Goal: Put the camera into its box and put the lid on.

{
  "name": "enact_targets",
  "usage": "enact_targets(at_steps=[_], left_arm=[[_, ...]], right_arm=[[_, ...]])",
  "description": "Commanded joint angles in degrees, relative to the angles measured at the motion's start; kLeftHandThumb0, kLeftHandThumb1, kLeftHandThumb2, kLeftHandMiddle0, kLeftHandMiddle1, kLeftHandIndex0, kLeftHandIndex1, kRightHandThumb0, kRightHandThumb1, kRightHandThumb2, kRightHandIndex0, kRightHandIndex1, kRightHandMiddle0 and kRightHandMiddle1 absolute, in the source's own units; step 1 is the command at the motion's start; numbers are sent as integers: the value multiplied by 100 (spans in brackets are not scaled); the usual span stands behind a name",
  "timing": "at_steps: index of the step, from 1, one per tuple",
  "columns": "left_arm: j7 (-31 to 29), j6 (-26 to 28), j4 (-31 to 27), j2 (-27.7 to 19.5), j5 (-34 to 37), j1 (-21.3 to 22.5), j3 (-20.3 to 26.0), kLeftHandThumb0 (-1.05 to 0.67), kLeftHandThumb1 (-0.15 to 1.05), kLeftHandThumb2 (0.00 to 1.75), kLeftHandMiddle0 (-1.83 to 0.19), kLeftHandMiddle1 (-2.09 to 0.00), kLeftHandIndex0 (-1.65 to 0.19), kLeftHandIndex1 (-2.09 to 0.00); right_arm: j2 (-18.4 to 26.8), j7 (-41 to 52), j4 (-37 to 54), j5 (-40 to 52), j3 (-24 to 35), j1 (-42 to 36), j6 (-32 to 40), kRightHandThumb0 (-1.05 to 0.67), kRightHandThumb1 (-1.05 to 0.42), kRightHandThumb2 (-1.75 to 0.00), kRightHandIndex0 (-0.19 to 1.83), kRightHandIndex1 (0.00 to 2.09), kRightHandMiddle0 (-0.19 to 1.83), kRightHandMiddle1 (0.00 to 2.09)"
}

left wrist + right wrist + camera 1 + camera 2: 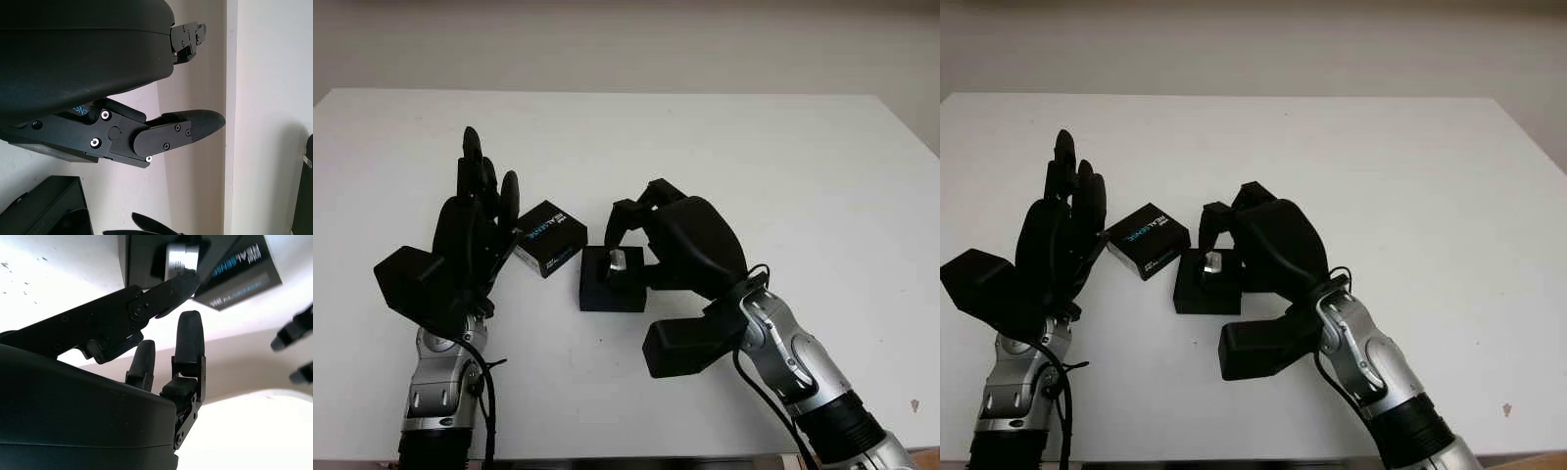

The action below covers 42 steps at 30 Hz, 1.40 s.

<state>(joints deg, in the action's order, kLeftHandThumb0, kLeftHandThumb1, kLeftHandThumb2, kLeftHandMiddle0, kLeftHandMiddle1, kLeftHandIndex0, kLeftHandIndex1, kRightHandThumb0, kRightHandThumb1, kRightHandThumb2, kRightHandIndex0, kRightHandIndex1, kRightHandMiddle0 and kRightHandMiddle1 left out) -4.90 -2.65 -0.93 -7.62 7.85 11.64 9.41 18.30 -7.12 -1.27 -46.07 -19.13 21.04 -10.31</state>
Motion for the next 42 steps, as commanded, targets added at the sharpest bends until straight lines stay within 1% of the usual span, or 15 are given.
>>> enact_targets(at_steps=[1, 6, 10, 14, 16, 17, 19, 20, 21, 22, 24, 27, 31, 35, 42], left_arm=[[2, -20, -63, -13, -8, -7, -1, -56, 105, 58, 18, -6, 19, -2], [-11, -15, -43, -31, -5, 15, 4, -57, 105, 58, 18, -6, 19, -2], [-22, 11, -56, -30, 28, 16, 13, -55, 105, 58, 19, -5, 19, -1], [-18, 26, -70, -51, -9, 7, 6, -55, 105, 59, 19, -5, 19, 0], [-26, 23, -73, -55, -4, 2, 4, -54, 105, 60, 19, -5, 19, -1], [-36, 34, -78, -51, 23, 2, 9, -54, 105, 60, 19, -5, 19, 0], [-38, 33, -74, -42, 42, 6, 15, -55, 105, 59, 19, -5, 19, 0], [-31, 25, -71, -39, 37, 6, 15, -55, 105, 58, 19, -5, 19, 0], [-20, 24, -72, -35, 30, 5, 15, -56, 105, 58, 19, -5, 19, 0], [-16, 40, -86, -30, 36, 2, 14, -56, 105, 58, 18, -5, 19, -1], [-3, 51, -100, -29, 21, 0, 6, -56, 105, 57, 18, -5, 19, -1], [2, 59, -111, -36, 1, -10, -5, -56, 105, 58, 19, -5, 19, -1], [3, 63, -112, -18, 28, -14, 4, -56, 105, 58, 19, -5, 19, -1], [21, 35, -94, -25, -5, -18, 0, -55, 105, 58, 18, -6, 19, -1], [6, 54, -128, -3, 50, -40, 6, -54, 105, 59, 19, -5, 19, -1]], right_arm=[[-59, 49, 18, 149, 115, 143, 53, -34, -92, -6, 20, 132, 52, 153], [-152, 197, 51, 546, 282, 183, 73, -34, -93, -5, 23, 122, 50, 161], [-223, 453, 122, 869, 370, 171, 178, -33, -92, -5, 24, 122, 49, 166], [-196, 803, 277, 983, 385, 152, 415, -36, -94, -6, 20, 121, 48, 166], [-149, 999, 383, 948, 382, 145, 551, -38, -93, -5, 20, 112, 47, 152], [-113, 1086, 437, 875, 367, 150, 630, -41, -93, -5, 18, 109, 43, 145], [-8, 1412, 587, 748, 331, 186, 833, -47, -93, -5, 15, 97, 35, 113], [37, 1578, 653, 719, 323, 211, 913, -49, -93, -5, 14, 92, 32, 100], [77, 1730, 707, 709, 321, 232, 971, -50, -92, -5, 14, 85, 31, 87], [106, 1866, 753, 724, 326, 251, 1018, -52, -91, -5, 15, 74, 33, 70], [176, 2165, 830, 741, 322, 307, 1125, -52, -89, -5, 17, 60, 34, 54], [258, 2469, 818, 752, 300, 404, 1179, -51, -86, -5, 20, 48, 37, 43], [342, 2689, 742, 735, 267, 497, 1159, -52, -85, -5, 25, 37, 40, 32], [394, 2806, 630, 707, 208, 579, 1163, -53, -86, -6, 26, 31, 41, 26], [398, 2786, 441, 642, 103, 682, 1108, -53, -86, -5, 28, 27, 45, 25]])
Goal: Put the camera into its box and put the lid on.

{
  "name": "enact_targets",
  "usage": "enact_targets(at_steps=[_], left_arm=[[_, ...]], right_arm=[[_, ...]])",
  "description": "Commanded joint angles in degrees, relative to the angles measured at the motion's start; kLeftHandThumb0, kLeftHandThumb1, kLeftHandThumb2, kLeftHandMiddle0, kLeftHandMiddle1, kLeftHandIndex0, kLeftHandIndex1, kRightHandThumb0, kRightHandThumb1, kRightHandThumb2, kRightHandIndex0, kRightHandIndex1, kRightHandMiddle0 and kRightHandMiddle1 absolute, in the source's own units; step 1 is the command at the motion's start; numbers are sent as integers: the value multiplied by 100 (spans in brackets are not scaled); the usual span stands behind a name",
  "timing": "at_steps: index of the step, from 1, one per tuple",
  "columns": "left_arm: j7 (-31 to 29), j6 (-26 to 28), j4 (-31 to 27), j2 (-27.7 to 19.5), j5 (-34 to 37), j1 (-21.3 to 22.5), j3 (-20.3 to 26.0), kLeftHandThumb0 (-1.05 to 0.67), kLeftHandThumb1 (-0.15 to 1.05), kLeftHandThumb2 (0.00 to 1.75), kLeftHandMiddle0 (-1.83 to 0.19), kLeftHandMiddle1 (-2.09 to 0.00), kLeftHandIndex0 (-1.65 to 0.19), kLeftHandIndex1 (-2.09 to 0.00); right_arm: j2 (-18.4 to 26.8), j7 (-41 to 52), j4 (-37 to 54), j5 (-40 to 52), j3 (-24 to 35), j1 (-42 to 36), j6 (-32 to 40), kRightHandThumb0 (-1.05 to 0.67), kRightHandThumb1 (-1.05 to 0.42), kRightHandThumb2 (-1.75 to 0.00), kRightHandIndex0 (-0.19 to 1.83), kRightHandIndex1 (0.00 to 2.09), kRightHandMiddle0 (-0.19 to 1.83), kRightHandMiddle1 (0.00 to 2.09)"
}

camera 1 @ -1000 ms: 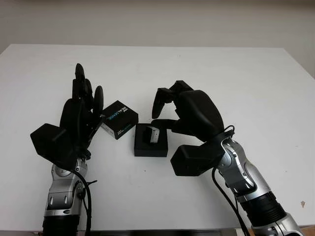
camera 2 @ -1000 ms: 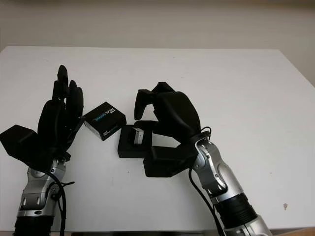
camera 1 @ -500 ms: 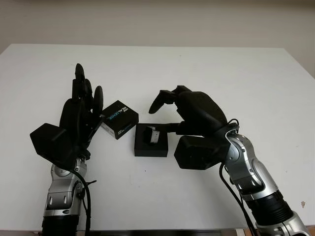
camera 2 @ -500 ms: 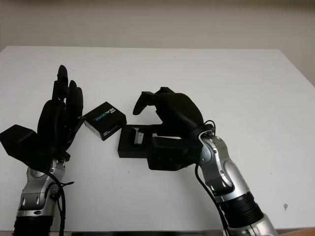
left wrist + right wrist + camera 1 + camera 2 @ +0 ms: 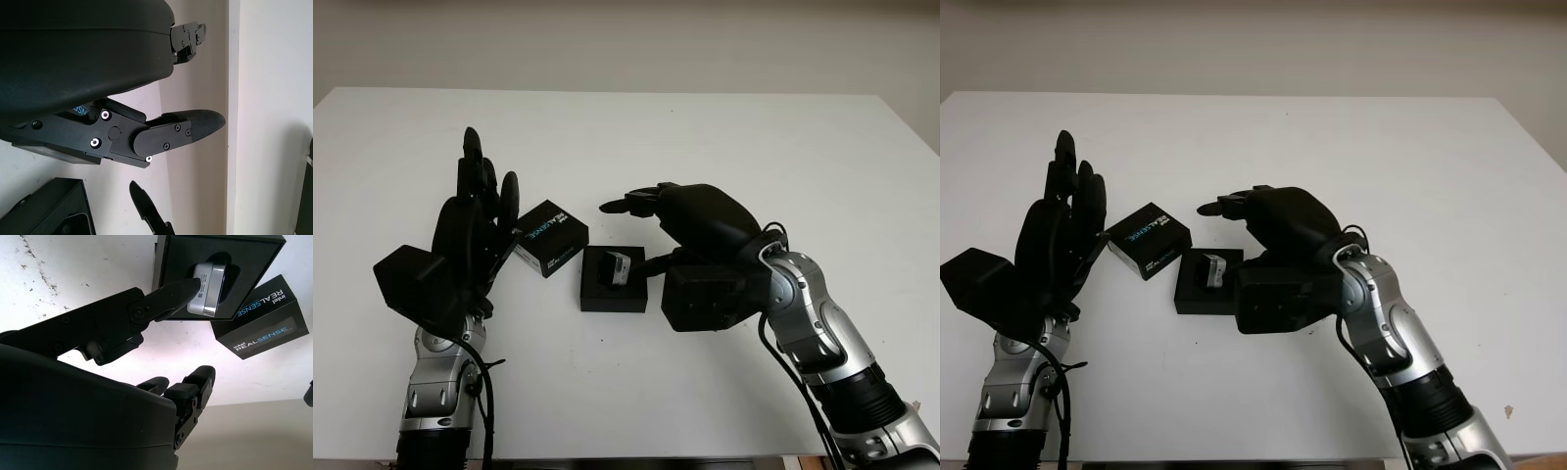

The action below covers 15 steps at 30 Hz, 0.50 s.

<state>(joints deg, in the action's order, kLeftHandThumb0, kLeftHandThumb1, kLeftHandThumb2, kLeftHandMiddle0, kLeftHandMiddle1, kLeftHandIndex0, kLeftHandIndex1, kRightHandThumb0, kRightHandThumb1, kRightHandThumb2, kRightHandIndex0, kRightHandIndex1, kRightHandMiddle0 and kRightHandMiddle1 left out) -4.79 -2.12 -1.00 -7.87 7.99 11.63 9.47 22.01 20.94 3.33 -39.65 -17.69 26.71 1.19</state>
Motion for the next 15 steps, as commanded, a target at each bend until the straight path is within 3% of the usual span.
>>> enact_targets(at_steps=[1, 15], left_arm=[[-7, -6, -114, 26, 40, -37, 1, -54, 105, 59, 19, -5, 19, -1], [-2, -86, -64, 48, 17, -40, -10, -54, 105, 58, 18, -5, 18, -1]], right_arm=[[29, -28, -36, -27, -63, 123, -51, -53, -86, -5, 29, 27, 45, 25], [-58, -396, -331, -182, -356, 66, -196, -55, -87, -6, 35, 28, 51, 30]])
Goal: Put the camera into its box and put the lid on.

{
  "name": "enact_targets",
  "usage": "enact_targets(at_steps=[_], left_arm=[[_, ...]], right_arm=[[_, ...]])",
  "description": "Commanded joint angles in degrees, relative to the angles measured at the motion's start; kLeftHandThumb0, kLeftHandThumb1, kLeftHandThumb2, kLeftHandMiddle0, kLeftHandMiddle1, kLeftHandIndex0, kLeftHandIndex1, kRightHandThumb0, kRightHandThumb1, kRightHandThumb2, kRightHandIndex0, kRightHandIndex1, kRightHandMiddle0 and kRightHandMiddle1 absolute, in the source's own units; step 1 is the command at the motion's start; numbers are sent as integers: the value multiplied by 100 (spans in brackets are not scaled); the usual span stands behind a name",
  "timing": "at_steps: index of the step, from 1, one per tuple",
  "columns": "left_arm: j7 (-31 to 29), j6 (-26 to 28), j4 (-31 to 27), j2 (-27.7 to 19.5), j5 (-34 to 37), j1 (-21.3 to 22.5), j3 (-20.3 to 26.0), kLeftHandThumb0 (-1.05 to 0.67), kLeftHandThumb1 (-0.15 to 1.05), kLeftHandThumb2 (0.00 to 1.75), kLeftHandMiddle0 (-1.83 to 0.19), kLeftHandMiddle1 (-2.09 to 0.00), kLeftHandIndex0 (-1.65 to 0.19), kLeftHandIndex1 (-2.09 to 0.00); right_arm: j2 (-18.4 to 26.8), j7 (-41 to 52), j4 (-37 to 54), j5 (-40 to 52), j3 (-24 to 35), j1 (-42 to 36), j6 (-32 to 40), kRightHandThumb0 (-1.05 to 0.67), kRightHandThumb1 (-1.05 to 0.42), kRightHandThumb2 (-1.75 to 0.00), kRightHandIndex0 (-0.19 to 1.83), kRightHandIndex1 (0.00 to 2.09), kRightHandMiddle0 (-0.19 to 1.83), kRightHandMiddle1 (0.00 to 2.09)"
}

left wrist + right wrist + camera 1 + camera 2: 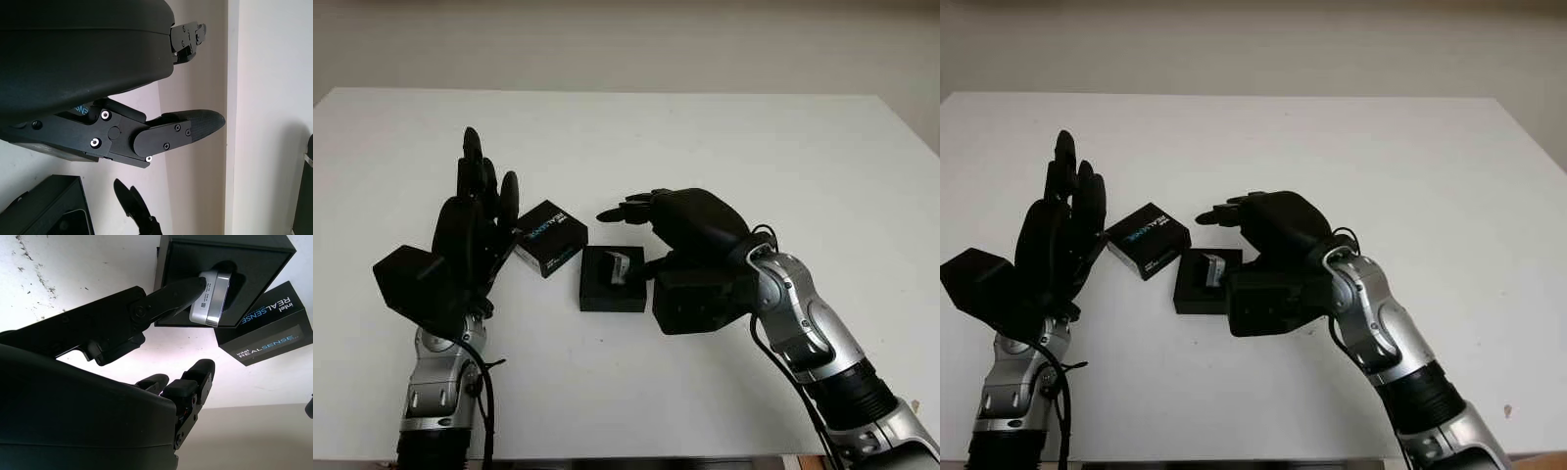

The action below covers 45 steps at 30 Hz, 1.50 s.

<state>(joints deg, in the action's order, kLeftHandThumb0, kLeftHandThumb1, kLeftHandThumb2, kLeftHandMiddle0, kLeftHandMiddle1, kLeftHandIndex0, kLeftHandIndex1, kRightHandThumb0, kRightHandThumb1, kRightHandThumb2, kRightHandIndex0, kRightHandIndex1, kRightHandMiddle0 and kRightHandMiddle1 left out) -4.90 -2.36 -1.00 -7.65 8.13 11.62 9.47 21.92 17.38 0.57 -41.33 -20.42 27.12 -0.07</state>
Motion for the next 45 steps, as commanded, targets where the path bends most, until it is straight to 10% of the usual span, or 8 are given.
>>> enact_targets(at_steps=[1, 18, 45], left_arm=[[15, -68, -60, 28, -6, -38, -11, -54, 105, 58, 18, -5, 18, -2], [4, -75, -57, 26, -7, -38, -16, -55, 105, 58, 19, -5, 19, -2], [59, -48, -58, 31, -59, 27, -45, -53, 105, 60, 19, -5, 19, -1]], right_arm=[[-47, -55, -68, -23, -102, 21, -91, -55, -88, -6, 35, 28, 50, 30], [-76, -468, -188, -260, -366, -184, -383, -55, -89, -5, 25, 70, 32, 89], [-269, 21, -350, -294, -608, -68, -240, -57, -94, -6, 18, 78, 25, 96]])
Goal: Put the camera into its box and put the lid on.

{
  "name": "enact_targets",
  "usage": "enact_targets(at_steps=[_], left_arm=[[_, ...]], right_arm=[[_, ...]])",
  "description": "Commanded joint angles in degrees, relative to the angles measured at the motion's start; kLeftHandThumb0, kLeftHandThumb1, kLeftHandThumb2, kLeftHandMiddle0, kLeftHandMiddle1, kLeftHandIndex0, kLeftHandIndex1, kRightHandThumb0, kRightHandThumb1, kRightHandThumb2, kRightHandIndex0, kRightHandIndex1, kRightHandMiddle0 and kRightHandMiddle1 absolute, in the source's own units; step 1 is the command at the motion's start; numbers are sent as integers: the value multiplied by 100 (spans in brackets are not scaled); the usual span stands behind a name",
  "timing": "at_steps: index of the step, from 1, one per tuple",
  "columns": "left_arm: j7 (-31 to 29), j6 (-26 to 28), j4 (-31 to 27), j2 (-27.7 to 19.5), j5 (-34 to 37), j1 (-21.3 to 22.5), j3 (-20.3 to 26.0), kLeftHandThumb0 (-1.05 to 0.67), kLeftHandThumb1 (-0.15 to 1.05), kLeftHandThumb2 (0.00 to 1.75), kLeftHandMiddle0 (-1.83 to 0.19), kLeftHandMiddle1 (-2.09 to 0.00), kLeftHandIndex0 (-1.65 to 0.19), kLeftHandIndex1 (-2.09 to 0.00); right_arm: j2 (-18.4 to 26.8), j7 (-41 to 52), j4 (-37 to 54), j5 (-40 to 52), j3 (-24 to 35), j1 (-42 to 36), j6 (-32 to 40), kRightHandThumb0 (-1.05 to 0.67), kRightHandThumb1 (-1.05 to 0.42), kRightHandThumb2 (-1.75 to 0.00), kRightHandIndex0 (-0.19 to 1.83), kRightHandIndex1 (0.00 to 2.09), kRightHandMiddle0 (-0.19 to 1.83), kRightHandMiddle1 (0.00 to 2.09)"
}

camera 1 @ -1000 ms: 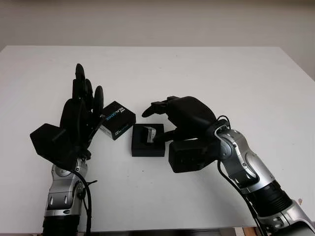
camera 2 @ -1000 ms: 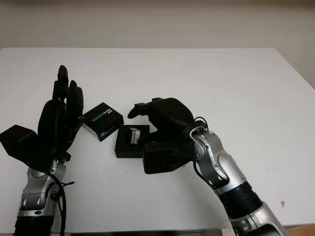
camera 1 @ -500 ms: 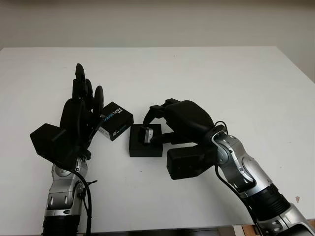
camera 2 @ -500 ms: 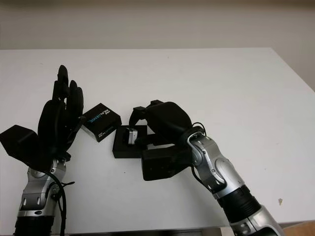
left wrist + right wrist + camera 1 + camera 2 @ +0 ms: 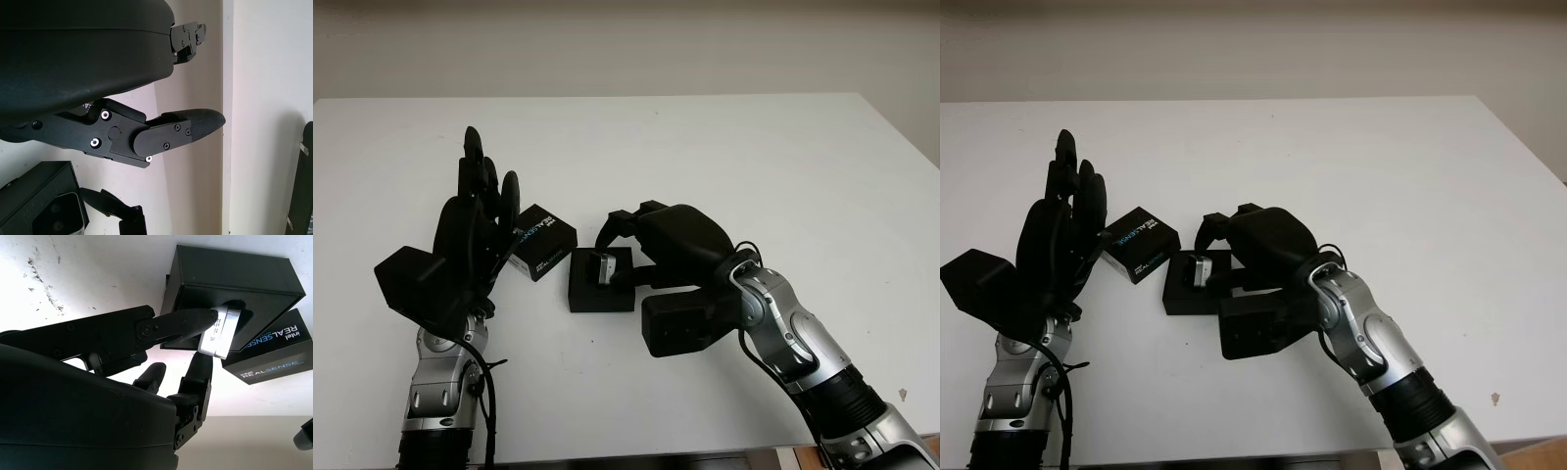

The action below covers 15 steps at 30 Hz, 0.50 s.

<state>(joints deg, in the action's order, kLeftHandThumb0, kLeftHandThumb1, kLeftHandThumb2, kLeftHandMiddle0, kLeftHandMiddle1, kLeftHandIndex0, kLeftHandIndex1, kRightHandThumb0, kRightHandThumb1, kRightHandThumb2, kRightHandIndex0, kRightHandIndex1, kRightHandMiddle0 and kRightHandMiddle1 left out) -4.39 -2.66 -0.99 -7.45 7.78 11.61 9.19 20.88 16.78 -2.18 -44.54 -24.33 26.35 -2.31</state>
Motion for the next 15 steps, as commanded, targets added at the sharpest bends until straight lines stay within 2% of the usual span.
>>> enact_targets(at_steps=[1, 15], left_arm=[[7, -26, -51, 9, -24, 33, -20, -53, 105, 61, 19, -5, 19, 0], [8, -101, -2, -12, -96, 51, -30, -54, 105, 61, 19, -5, 19, -1]], right_arm=[[-162, 138, -68, 56, -209, 25, -22, -56, -94, -6, 17, 78, 25, 96], [-114, 580, 312, 706, 21, -65, 46, -51, -92, -5, 19, 78, 37, 94]])
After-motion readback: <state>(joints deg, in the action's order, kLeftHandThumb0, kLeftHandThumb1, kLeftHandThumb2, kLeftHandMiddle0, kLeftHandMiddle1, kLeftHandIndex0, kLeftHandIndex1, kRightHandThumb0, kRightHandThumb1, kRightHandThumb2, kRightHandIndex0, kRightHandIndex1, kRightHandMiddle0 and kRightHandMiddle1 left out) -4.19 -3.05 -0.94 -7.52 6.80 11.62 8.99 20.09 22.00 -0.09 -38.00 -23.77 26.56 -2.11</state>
